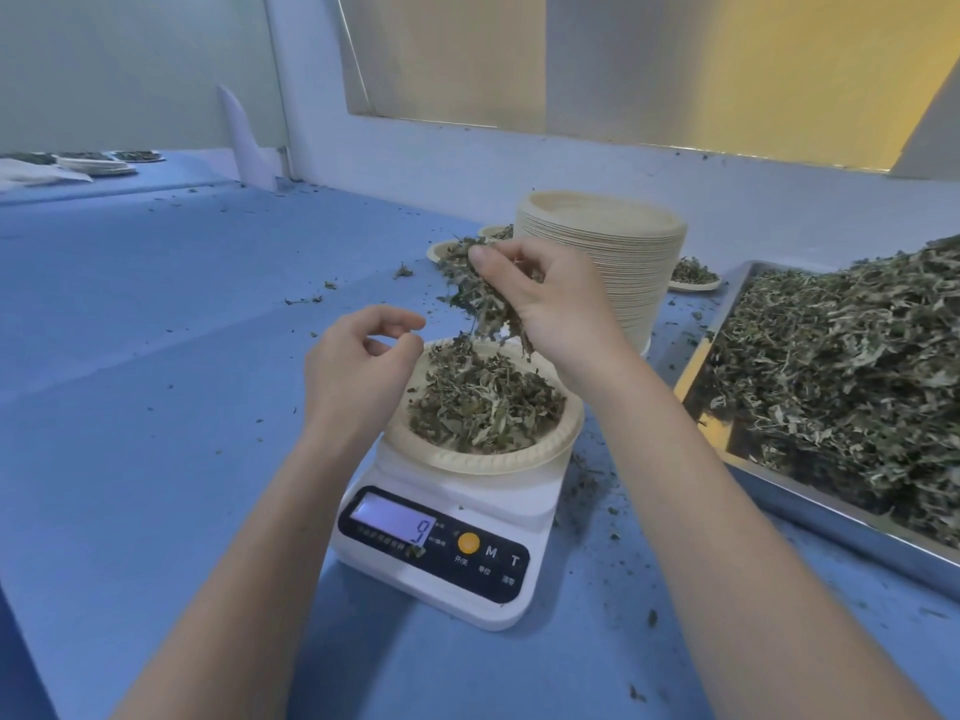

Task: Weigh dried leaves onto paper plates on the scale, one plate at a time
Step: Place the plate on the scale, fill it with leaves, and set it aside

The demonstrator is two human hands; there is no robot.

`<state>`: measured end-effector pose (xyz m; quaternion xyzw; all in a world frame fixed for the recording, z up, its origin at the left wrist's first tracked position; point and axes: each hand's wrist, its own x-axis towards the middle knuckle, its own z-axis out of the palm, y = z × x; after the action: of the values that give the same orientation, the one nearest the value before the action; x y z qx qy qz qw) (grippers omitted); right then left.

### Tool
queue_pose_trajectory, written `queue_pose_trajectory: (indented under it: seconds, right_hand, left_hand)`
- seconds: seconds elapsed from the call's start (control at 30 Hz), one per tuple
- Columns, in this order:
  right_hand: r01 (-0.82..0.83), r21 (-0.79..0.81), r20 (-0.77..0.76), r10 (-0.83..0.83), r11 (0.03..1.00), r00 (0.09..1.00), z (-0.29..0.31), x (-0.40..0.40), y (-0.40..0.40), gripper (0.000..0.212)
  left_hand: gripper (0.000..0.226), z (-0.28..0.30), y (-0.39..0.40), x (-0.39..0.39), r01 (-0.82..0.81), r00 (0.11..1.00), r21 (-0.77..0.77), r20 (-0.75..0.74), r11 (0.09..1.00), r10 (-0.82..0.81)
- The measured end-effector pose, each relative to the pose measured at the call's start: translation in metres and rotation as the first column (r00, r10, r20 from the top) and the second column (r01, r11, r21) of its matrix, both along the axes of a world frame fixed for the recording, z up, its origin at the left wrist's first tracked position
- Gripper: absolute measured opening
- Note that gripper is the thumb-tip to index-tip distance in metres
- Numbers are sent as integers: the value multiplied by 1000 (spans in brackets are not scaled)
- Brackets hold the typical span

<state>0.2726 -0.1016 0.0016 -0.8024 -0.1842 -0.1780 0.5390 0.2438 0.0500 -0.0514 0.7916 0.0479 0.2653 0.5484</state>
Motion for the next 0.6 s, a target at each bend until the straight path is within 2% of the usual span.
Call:
queue_pose_trajectory:
  seconds: [0.13,0.27,0.43,0.6]
  right_hand:
    - [5,-9,-32,-5,1000,999,-4,1,2,17]
    - [25,-97,-41,-29,995,999,-8,3,2,19]
    - [39,-255,33,-32,966,999,-4,2,1,18]
    - [81,-450,57,-61,889,996,12,2,-25,17]
  left_hand:
    - [18,1,-1,-2,1,1000,4,-1,1000,-1]
    - [14,5,-7,-9,59,995,27,85,998,-61]
    - [19,7,-17,-15,94,982,191,145,977,-123]
    - [24,8,-19,-18,119,975,343,136,932,-175]
